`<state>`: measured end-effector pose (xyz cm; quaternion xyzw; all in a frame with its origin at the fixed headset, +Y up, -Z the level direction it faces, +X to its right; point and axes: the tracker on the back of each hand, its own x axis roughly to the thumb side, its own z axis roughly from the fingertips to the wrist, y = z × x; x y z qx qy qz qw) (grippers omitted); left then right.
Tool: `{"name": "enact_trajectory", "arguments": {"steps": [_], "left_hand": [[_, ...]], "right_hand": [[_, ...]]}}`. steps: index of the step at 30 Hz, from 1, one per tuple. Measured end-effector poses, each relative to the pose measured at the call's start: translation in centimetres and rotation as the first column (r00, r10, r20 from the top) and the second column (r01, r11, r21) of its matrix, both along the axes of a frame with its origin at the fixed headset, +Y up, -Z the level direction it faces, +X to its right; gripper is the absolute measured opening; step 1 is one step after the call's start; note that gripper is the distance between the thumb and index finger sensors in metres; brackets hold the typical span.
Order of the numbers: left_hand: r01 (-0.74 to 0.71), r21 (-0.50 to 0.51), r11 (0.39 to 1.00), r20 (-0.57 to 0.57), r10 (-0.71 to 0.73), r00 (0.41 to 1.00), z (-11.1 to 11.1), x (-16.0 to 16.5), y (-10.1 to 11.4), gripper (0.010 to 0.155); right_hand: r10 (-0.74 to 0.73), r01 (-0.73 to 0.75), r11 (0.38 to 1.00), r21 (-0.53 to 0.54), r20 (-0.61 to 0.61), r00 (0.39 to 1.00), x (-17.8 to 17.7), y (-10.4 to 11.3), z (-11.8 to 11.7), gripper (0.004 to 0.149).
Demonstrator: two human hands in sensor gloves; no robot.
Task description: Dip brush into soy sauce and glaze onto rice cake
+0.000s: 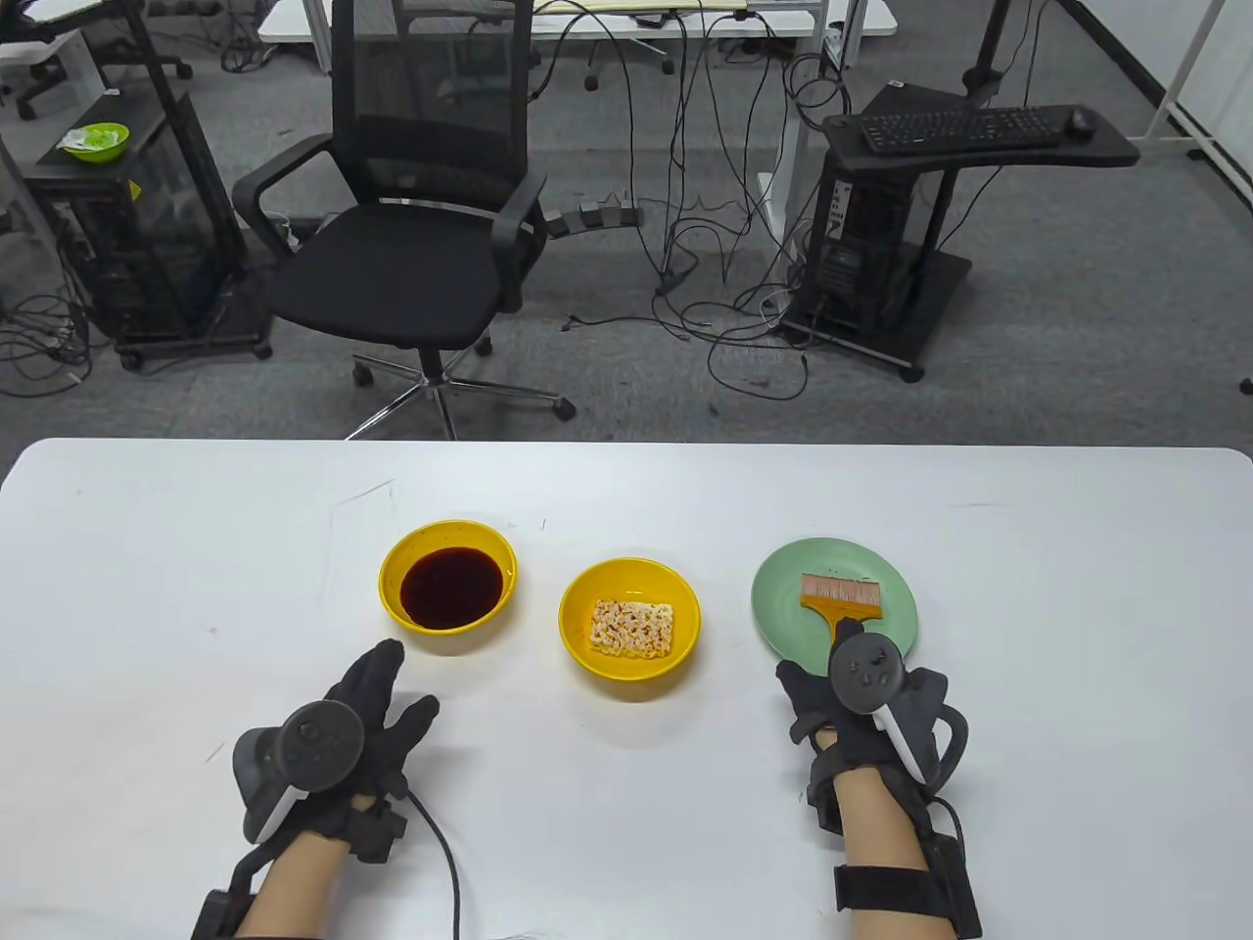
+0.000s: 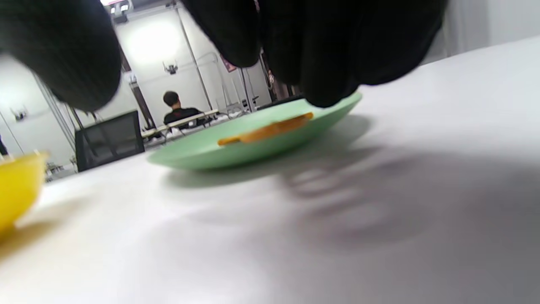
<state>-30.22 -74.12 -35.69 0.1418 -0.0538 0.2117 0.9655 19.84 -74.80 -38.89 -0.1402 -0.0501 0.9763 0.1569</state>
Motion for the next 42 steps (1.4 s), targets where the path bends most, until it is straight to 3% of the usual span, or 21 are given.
{"name": "enact_trajectory", "arguments": {"steps": [8,19,28,33,42], "left_hand": [[-0.002,-0.006,1.0,0.005,0.002,1.0,0.0,0.1,0.0,0.076],[-0.002,-0.012,1.0,0.008,0.002,1.0,0.0,0.3,-0.1,0.076],[-0.006,-0.009,1.0,0.006,0.006,1.0,0.0,0.3,-0.1,0.075],[-0.009,-0.012,1.0,0.005,0.009,1.0,0.0,0.3,-0.1,0.075],[0.017,-0.012,1.0,0.014,-0.017,1.0,0.0,0.7,-0.3,0.077]], "right_hand": [[0.076,-0.075,0.995,-0.059,0.008,0.997,-0.6,-1.0,-0.7,0.075],[0.161,-0.161,0.987,-0.021,0.025,0.987,-1.1,-1.3,-0.9,0.06],[0.108,-0.111,0.99,0.084,0.037,0.993,-0.8,-0.9,-0.5,0.054],[0.146,-0.152,0.968,0.198,0.047,0.988,-0.9,-0.2,-0.3,0.048],[0.073,-0.077,0.922,0.378,0.026,0.997,-1.2,3.6,1.3,0.05]]}}
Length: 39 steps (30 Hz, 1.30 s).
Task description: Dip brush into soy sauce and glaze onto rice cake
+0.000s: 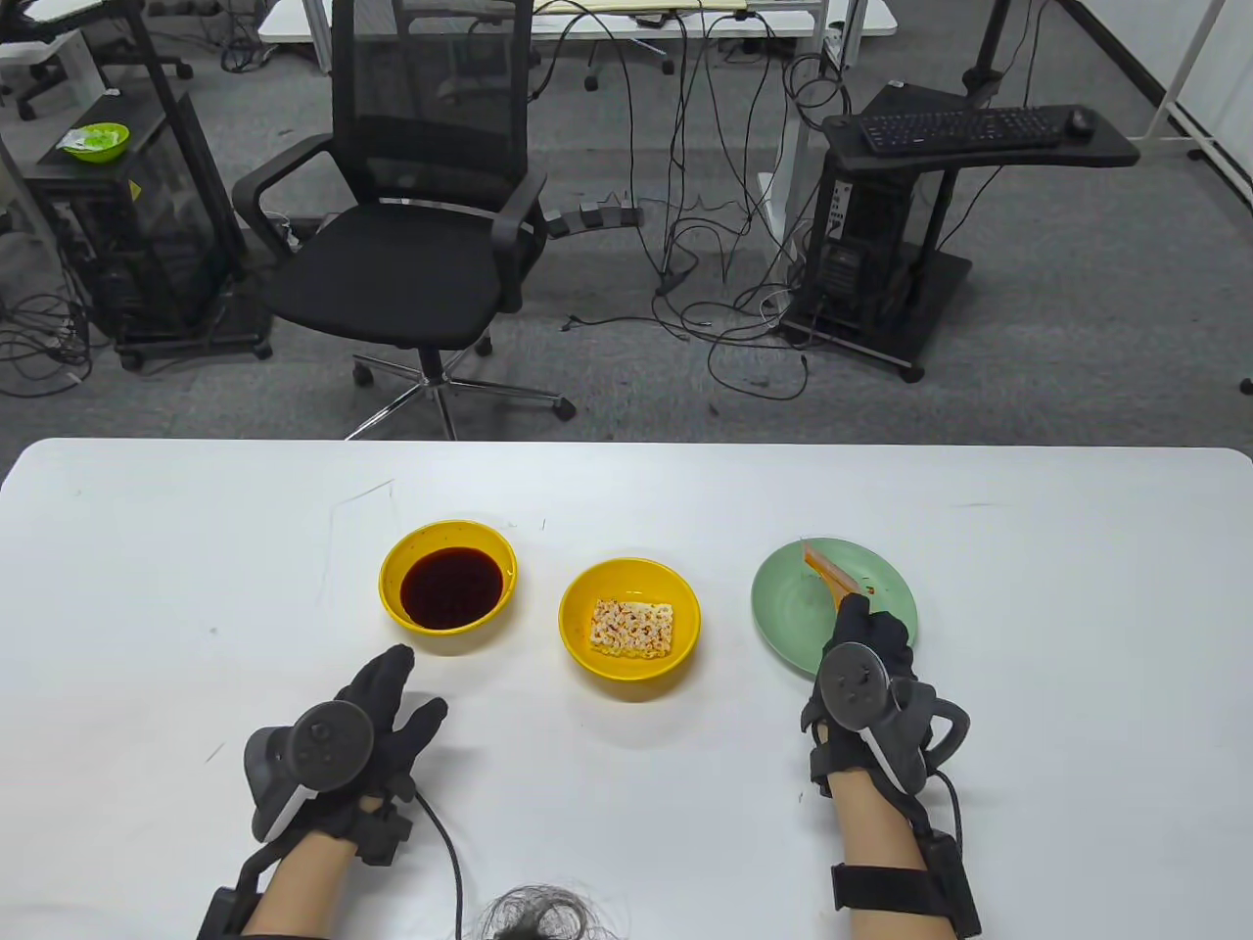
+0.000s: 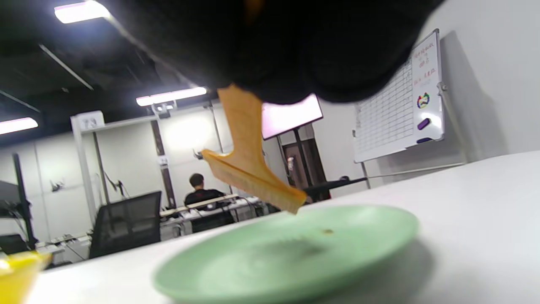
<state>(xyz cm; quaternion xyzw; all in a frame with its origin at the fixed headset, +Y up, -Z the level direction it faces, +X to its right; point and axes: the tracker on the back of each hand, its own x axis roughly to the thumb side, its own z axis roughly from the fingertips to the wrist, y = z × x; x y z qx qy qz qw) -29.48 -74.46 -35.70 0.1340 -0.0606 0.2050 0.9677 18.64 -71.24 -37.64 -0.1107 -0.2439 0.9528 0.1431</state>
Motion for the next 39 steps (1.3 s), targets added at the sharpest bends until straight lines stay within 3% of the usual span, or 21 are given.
{"name": "enact_trajectory", "arguments": {"steps": [5,9,11,16,22,25,28,33,37,39], "left_hand": [[-0.012,0.034,0.999,0.007,0.011,1.0,0.0,0.3,0.2,0.085],[-0.018,0.064,0.998,0.039,0.016,0.999,0.1,1.5,0.9,0.089],[-0.024,0.094,0.995,0.087,0.016,0.996,0.1,3.2,1.9,0.089],[0.058,0.155,0.986,0.17,-0.085,0.982,-0.3,8.1,5.3,0.08],[0.109,0.169,0.98,0.327,-0.16,0.931,-1.8,16.8,8.3,0.076],[0.141,0.16,0.977,0.391,-0.194,0.9,-2.3,20.9,8.3,0.076],[0.214,0.188,0.959,0.379,-0.272,0.885,-3.2,23.5,7.8,0.078],[0.231,0.213,0.949,0.356,-0.295,0.886,-4.1,24.6,6.8,0.075],[0.253,0.33,0.91,0.291,-0.353,0.889,-4.1,24.8,6.8,0.065],[0.272,0.372,0.888,0.254,-0.379,0.89,-4.0,24.8,6.9,0.059]], "right_hand": [[-0.091,0.101,0.991,0.089,-0.116,0.989,-2.2,2.3,1.0,0.05],[-0.197,0.221,0.971,0.093,-0.214,0.957,-3.6,2.8,1.5,0.051],[-0.286,0.316,0.946,0.074,-0.269,0.92,-4.4,2.7,1.6,0.052],[-0.363,0.393,0.919,0.031,-0.327,0.873,-5.7,2.4,1.6,0.053],[-0.469,0.485,0.873,-0.048,-0.354,0.809,-6.4,2.0,1.4,0.052],[-0.514,0.525,0.848,-0.077,-0.361,0.778,-6.6,1.8,1.4,0.053],[-0.553,0.56,0.823,-0.098,-0.367,0.748,-6.5,1.8,1.4,0.053],[-0.632,0.63,0.763,-0.145,-0.374,0.679,-6.4,1.6,1.2,0.053],[-0.675,0.662,0.727,-0.184,-0.373,0.637,-6.5,1.3,1.1,0.053],[-0.712,0.692,0.688,-0.219,-0.39,0.584,-6.6,1.1,1.1,0.055]]}}
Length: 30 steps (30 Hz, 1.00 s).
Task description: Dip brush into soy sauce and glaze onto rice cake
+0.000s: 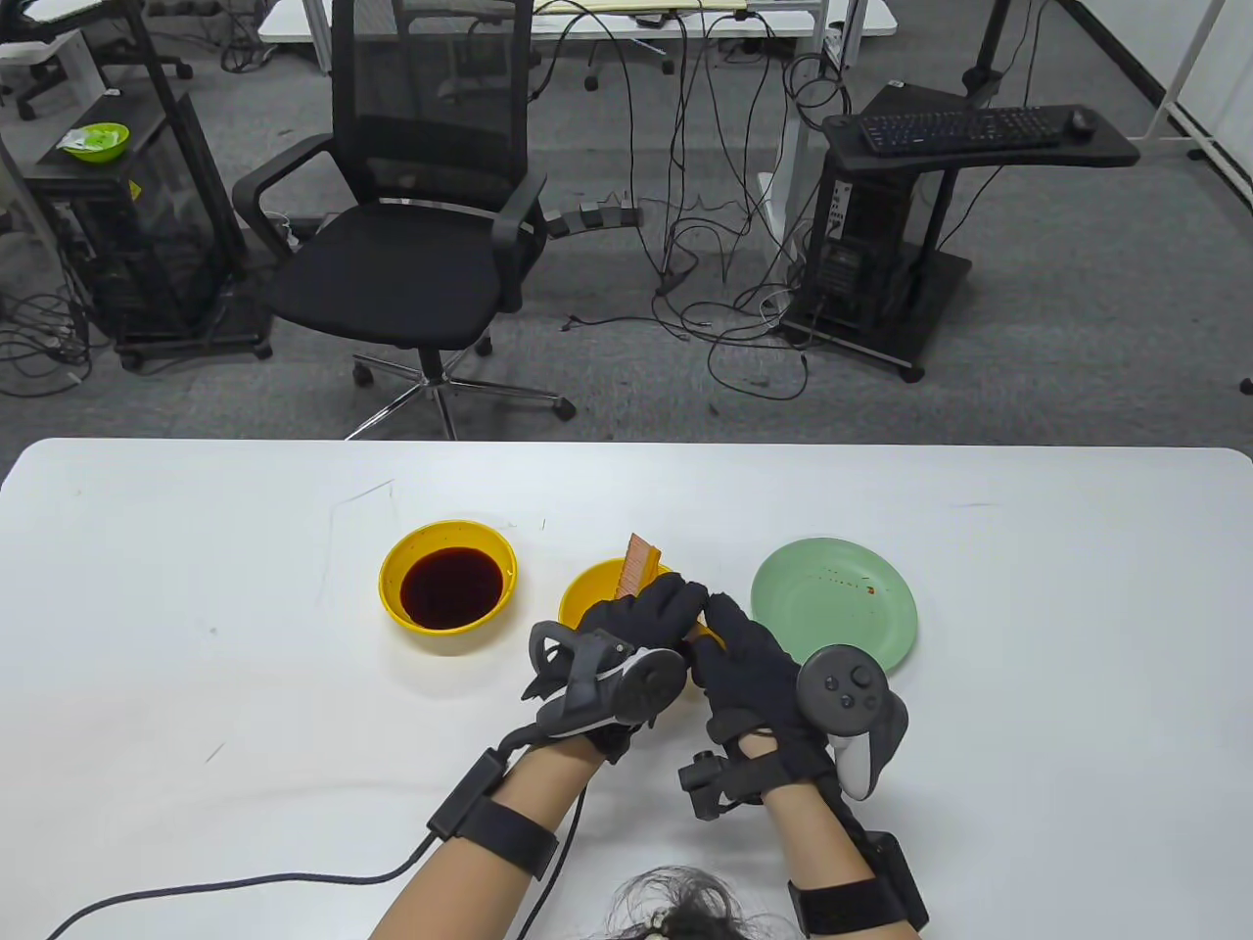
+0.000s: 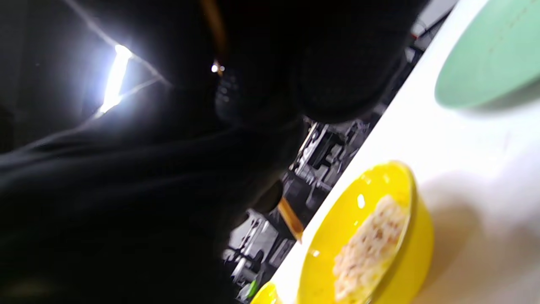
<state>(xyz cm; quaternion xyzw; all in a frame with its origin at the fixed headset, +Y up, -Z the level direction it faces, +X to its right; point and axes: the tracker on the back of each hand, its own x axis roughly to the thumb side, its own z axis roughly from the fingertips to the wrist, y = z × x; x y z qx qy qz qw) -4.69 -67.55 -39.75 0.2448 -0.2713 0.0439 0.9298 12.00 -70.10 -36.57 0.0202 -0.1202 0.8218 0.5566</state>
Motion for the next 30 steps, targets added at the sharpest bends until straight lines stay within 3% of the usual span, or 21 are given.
{"name": "enact_trajectory", "arguments": {"steps": [2,6,10,13,16,20,30], "left_hand": [[0.036,0.032,0.999,-0.011,-0.036,0.999,0.1,0.0,0.2,0.055],[0.019,0.033,0.999,-0.064,-0.017,0.998,-0.6,-2.3,1.2,0.054],[-0.2,-0.061,0.978,-0.169,0.187,0.968,-2.3,-8.2,2.8,0.053],[-0.411,-0.121,0.903,-0.282,0.366,0.887,-3.5,-13.6,3.3,0.053],[-0.587,-0.15,0.795,-0.395,0.496,0.773,-4.4,-18.2,2.8,0.053],[-0.722,-0.143,0.677,-0.492,0.584,0.646,-4.8,-21.8,1.2,0.053],[-0.741,-0.133,0.659,-0.579,0.555,0.598,-5.3,-24.1,-2.2,0.053]], "right_hand": [[-0.026,0.026,1.0,0.001,-0.011,1.0,-0.1,0.0,0.0,0.057],[0.005,-0.003,0.999,0.038,-0.056,0.998,-0.1,0.3,0.1,0.075],[0.1,-0.1,0.991,0.091,0.0,0.995,0.7,0.5,0.1,0.08],[0.126,-0.129,0.988,0.09,0.034,0.991,1.1,0.3,-0.1,0.08],[0.121,-0.122,0.99,0.065,0.026,0.992,1.3,-0.1,-0.3,0.081],[0.132,-0.134,0.989,0.063,0.029,0.991,1.3,-0.3,-0.4,0.081],[0.145,-0.146,0.989,0.035,0.041,0.989,1.8,-0.8,-0.6,0.08]]}}
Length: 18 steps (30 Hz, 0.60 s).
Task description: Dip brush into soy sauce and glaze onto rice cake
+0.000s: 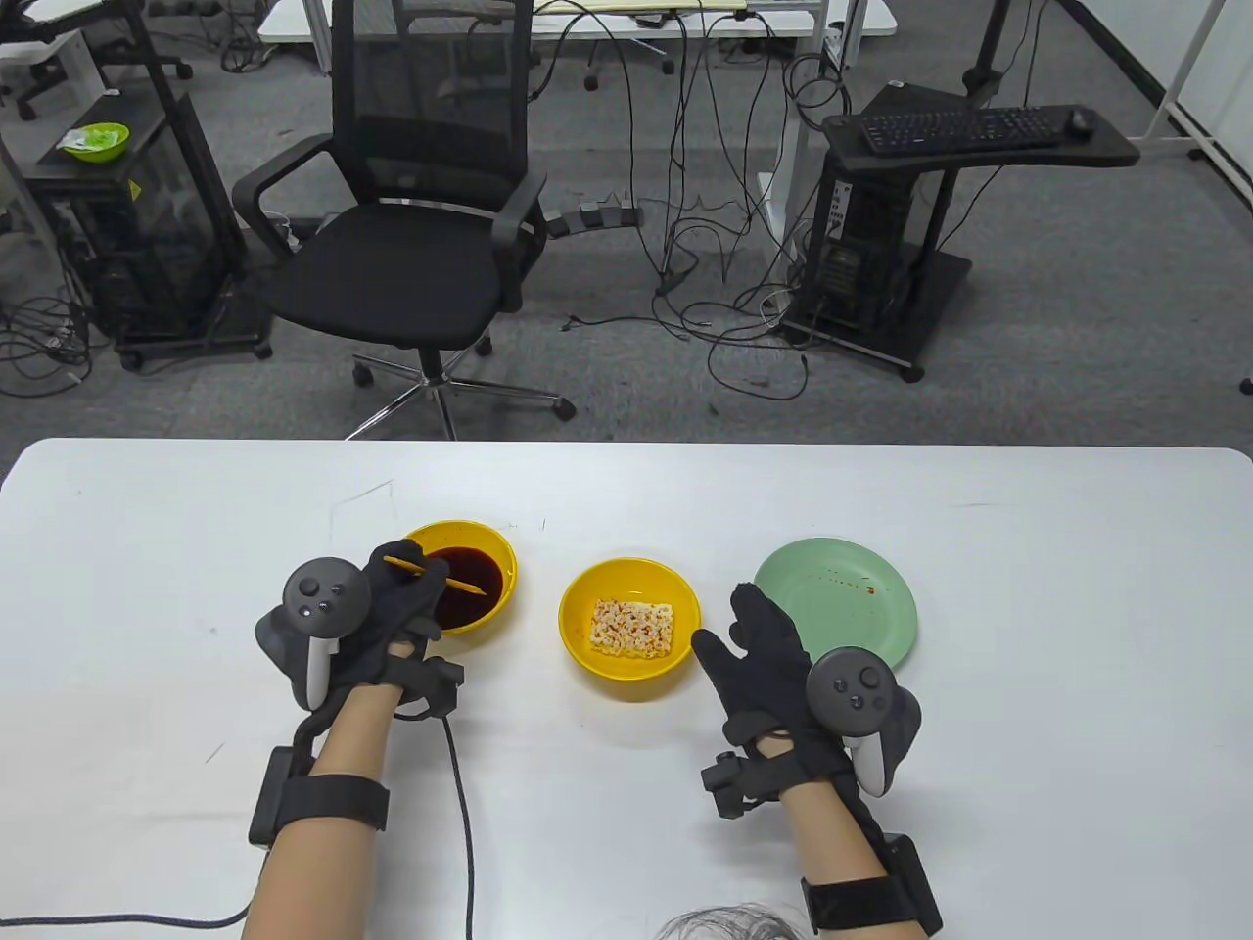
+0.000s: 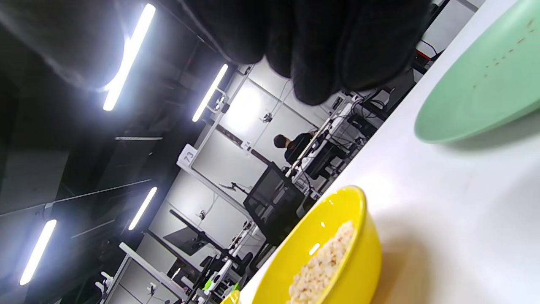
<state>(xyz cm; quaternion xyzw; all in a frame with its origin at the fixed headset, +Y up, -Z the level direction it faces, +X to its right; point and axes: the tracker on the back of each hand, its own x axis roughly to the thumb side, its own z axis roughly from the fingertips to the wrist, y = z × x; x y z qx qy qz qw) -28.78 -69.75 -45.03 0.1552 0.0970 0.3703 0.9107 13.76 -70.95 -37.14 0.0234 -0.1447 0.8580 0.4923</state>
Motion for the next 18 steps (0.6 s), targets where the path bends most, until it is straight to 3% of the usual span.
{"name": "enact_trajectory", "arguments": {"steps": [18], "left_hand": [[-0.051,-0.004,0.999,0.001,0.051,0.999,0.1,-1.2,-1.6,0.054]], "right_hand": [[0.0,0.0,1.0,-0.027,-0.005,1.0,0.0,-0.5,-0.2,0.078]]}}
